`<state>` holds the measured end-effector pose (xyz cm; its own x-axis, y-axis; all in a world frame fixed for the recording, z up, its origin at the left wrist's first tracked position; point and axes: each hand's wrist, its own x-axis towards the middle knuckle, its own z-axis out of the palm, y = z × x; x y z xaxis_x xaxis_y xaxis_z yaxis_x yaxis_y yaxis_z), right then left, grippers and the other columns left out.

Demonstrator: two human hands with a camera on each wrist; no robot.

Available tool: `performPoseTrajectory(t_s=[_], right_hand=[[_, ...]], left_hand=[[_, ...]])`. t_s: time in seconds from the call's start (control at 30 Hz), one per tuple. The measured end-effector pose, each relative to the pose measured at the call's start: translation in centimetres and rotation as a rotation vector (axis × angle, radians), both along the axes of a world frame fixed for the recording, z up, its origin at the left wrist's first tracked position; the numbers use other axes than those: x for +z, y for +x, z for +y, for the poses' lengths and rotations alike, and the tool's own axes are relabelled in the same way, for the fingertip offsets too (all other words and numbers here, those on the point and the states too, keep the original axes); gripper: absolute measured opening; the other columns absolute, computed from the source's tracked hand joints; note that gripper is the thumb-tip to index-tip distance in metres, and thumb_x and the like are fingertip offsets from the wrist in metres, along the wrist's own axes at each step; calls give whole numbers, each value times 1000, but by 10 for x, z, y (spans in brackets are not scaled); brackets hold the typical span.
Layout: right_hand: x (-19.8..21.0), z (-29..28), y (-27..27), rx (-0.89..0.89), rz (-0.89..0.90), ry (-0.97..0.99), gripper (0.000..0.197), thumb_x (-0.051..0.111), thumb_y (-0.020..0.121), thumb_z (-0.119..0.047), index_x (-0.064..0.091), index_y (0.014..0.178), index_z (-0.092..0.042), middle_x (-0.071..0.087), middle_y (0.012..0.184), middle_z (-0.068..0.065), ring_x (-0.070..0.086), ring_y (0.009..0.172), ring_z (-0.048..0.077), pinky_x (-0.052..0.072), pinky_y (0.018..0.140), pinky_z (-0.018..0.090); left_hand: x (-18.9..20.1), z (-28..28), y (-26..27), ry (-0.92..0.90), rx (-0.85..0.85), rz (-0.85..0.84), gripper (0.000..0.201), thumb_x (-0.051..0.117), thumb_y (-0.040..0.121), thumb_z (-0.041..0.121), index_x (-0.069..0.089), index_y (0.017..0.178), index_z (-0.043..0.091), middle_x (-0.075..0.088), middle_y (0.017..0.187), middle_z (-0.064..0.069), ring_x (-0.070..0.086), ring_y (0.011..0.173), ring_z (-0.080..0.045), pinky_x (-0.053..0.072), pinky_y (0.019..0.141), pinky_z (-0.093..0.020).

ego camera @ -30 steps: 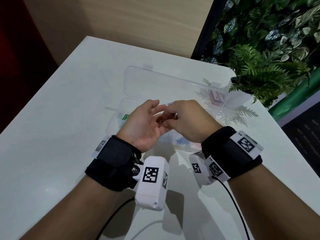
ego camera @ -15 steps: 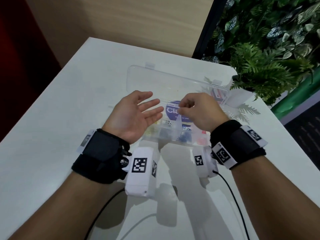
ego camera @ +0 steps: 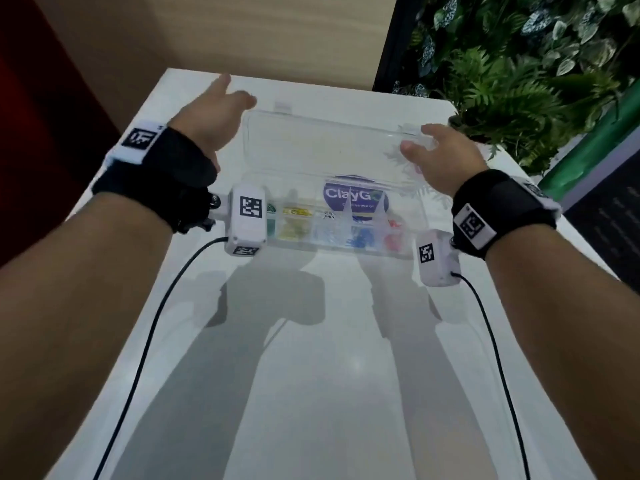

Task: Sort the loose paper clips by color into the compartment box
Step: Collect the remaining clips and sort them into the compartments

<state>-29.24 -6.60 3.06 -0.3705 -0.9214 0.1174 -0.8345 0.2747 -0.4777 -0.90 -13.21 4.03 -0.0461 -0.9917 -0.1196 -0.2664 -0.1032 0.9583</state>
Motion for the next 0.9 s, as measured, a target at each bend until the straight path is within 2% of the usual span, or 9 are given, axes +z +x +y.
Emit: performPoseTrajectory(t_s=[0.07, 0.2, 0.37, 0.43, 0.53, 0.67, 0.77, 0.83, 0.9], right_hand=[[-3, 2, 1, 14, -41, -31, 55, 52, 92, -46, 46, 135, -13, 51, 137, 10, 49, 124, 25, 38, 98, 29], [-9, 16, 2, 1, -67, -157, 41, 49, 95, -41, 57, 123, -13, 60, 124, 8, 53, 115, 23, 36, 85, 23], [-26, 45, 4, 29, -186, -310, 36, 51, 93, -44, 66, 109, -16, 64, 101, 0, 53, 92, 12, 40, 81, 23], [-31, 56, 5, 37, -233, -315, 34, 52, 93, -44, 68, 106, -16, 61, 95, -5, 54, 91, 12, 42, 84, 26], [-36, 69, 4, 61, -257, -266, 28, 58, 90, -41, 70, 100, -18, 63, 97, -7, 57, 97, 11, 41, 86, 23], [-50, 80, 4, 78, -171, -153, 28, 60, 87, -44, 70, 94, -18, 67, 109, 0, 58, 104, 16, 37, 84, 21], [-61, 84, 9, 93, -57, -116, 27, 59, 89, -39, 69, 97, -15, 64, 116, 3, 56, 107, 19, 33, 84, 20], [-62, 83, 12, 116, 31, -98, 25, 59, 90, -34, 69, 97, -12, 62, 112, 6, 55, 103, 22, 32, 80, 20], [-58, 82, 13, 144, 98, -74, 24, 59, 91, -31, 68, 96, -9, 62, 110, 8, 55, 102, 24, 32, 78, 22]], left_hand=[[2, 4, -7, 41, -95, -95, 55, 44, 95, 42, 30, 147, 30, 31, 151, 1, 30, 137, -28, 31, 105, -52], [-2, 14, -12, 8, -89, -171, 37, 43, 96, 37, 49, 125, 16, 47, 112, -5, 50, 107, -28, 42, 95, -45], [-14, 28, -2, -53, -27, -220, 42, 45, 85, 49, 53, 102, 11, 57, 107, -9, 53, 94, -28, 45, 86, -41], [-22, 33, 1, -103, -47, -359, 39, 49, 88, 45, 53, 96, 7, 57, 100, -16, 54, 94, -33, 44, 82, -41], [-33, 45, 3, -162, -113, -640, 27, 51, 94, 36, 51, 93, 9, 55, 95, -9, 49, 88, -26, 39, 75, -36], [-44, 58, 4, -179, -203, -771, 22, 51, 94, 31, 56, 109, 16, 59, 116, -9, 51, 94, -23, 38, 77, -29], [-52, 66, 3, -163, -335, -891, 43, 39, 99, 31, 40, 142, 30, 35, 151, -10, 45, 126, -26, 37, 102, -32], [-53, 68, 2, -150, -393, -998, 47, 29, 102, 31, 27, 149, 34, 24, 155, -10, 33, 137, -28, 33, 109, -39], [-51, 67, 0, -158, -427, -1094, 47, 26, 103, 31, 25, 150, 30, 28, 152, -13, 33, 135, -32, 33, 108, -42]])
